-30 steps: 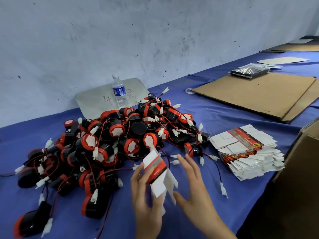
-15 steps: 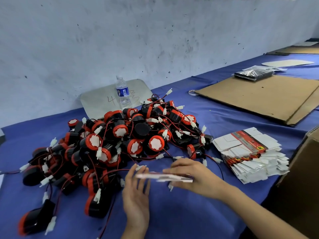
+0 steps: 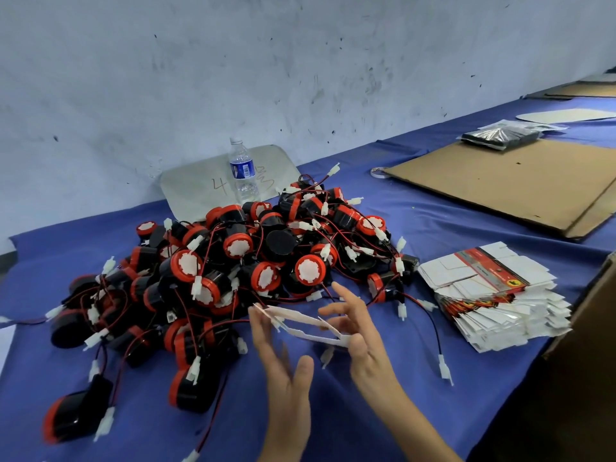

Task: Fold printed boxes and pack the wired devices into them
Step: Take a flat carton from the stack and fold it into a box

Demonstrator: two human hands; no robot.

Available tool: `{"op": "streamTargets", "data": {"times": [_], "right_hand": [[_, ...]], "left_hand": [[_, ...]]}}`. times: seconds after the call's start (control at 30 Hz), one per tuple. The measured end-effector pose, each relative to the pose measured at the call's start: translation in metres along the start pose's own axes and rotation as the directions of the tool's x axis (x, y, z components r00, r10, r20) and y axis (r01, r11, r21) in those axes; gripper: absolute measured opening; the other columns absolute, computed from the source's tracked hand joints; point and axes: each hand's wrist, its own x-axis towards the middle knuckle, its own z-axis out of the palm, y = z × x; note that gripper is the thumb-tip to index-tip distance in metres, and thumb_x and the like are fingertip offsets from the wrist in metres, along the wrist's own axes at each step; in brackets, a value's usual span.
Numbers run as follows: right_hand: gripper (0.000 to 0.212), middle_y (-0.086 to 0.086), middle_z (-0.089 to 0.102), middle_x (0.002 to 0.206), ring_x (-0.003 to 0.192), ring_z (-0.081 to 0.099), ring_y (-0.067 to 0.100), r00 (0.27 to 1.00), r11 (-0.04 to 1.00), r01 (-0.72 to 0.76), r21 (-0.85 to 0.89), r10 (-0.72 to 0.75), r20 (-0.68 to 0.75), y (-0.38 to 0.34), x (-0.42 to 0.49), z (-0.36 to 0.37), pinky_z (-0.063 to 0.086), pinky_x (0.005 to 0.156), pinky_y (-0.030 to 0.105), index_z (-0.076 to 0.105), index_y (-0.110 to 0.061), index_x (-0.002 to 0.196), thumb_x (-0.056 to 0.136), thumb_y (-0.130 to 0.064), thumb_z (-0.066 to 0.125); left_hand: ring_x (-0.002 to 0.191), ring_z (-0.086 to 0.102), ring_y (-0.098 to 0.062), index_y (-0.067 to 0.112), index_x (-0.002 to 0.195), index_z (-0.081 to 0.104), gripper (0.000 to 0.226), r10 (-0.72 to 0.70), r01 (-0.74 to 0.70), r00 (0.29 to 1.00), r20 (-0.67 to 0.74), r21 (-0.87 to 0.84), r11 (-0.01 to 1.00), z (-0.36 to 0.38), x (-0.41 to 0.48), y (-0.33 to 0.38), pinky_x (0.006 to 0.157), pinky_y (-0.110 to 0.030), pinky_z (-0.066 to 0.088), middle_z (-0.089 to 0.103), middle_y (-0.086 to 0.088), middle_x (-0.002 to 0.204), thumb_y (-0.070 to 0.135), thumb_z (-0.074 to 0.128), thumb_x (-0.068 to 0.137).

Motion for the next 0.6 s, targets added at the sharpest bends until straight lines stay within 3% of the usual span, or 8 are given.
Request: {"op": "streamTargets", "data": {"times": [0.07,0.17,0.27,0.33,0.4,0.47,0.6], "right_hand": [[0.095,-0.012,0.059,0.11,0.093,0.053,0.016,1.0,0.999,0.027,-0.029,-0.027,0.015,-0.0016,-0.0009,0.0012,0.045,0.084,0.018,0.043,-0.026,0.139,0.07,-0.091,0.037],[0.092,-0.006,0.058,0.116,0.092,0.057,0.002,0.999,0.999,0.043,-0.024,-0.042,0.02,-0.0051,-0.002,0.0012,0.046,0.078,0.01,0.042,-0.026,0.14,0.071,-0.088,0.042],[0.09,-0.013,0.057,0.118,0.097,0.06,0.01,1.0,1.0,-0.003,-0.013,0.003,-0.003,-0.0067,0.0005,0.0009,0.049,0.081,0.023,0.042,-0.035,0.138,0.066,-0.088,0.048],[0.072,-0.016,0.057,0.12,0.1,0.059,0.013,1.0,0.999,-0.01,-0.032,0.009,-0.011,-0.0071,0.001,0.0016,0.047,0.088,0.032,0.042,-0.037,0.139,0.076,-0.071,0.053],[0.059,-0.017,0.058,0.121,0.115,0.054,0.011,1.0,0.998,-0.001,-0.056,0.0,-0.023,-0.0078,0.0005,0.0023,0.041,0.097,0.026,0.042,-0.041,0.138,0.082,-0.056,0.051],[0.049,-0.018,0.059,0.119,0.116,0.052,0.011,0.999,0.997,-0.004,-0.078,0.001,-0.038,-0.0081,0.0009,0.002,0.039,0.094,0.017,0.042,-0.047,0.134,0.086,-0.051,0.049],[0.047,-0.018,0.06,0.119,0.115,0.052,0.013,0.998,0.989,0.034,-0.145,-0.04,-0.04,-0.0038,0.0017,0.0011,0.038,0.091,0.015,0.045,-0.042,0.134,0.093,-0.018,0.046]], "left_hand": [[0.144,0.015,0.004,0.043,0.145,0.012,0.088,0.032,-0.032,1.0,0.0,0.023,0.999,-0.0038,-0.0009,-0.0043,0.117,-0.03,0.025,0.015,0.028,0.156,0.058,0.06,0.074],[0.139,0.031,-0.005,0.041,0.143,0.025,0.077,0.031,-0.031,0.999,-0.026,0.017,0.999,-0.0077,0.0002,-0.0051,0.1,-0.011,0.037,0.032,0.015,0.152,0.044,0.055,0.072],[0.13,0.042,-0.005,0.048,0.134,0.036,0.066,0.055,-0.053,0.998,-0.038,0.038,0.998,-0.0071,-0.0015,-0.0042,0.092,-0.012,0.043,0.045,0.025,0.134,0.043,0.056,0.071],[0.128,0.045,-0.011,0.052,0.125,0.045,0.051,0.055,-0.054,0.998,-0.021,0.084,0.995,-0.0048,-0.0039,-0.0045,0.101,-0.028,0.043,0.049,0.016,0.135,0.047,0.055,0.075],[0.127,0.049,-0.013,0.046,0.123,0.049,0.045,0.054,-0.05,0.998,-0.03,0.136,0.989,-0.0045,-0.0051,-0.0064,0.104,-0.041,0.041,0.053,0.011,0.134,0.05,0.054,0.078],[0.125,0.05,-0.009,0.045,0.121,0.05,0.043,0.057,-0.048,0.997,-0.054,0.157,0.986,-0.0039,-0.0051,-0.0074,0.102,-0.036,0.043,0.054,0.017,0.132,0.05,0.055,0.079],[0.119,0.052,0.003,0.055,0.116,0.052,0.038,0.043,-0.035,0.997,-0.07,0.118,0.992,0.0002,-0.0042,-0.0049,0.086,-0.008,0.044,0.054,0.025,0.129,0.047,0.058,0.079]]}}
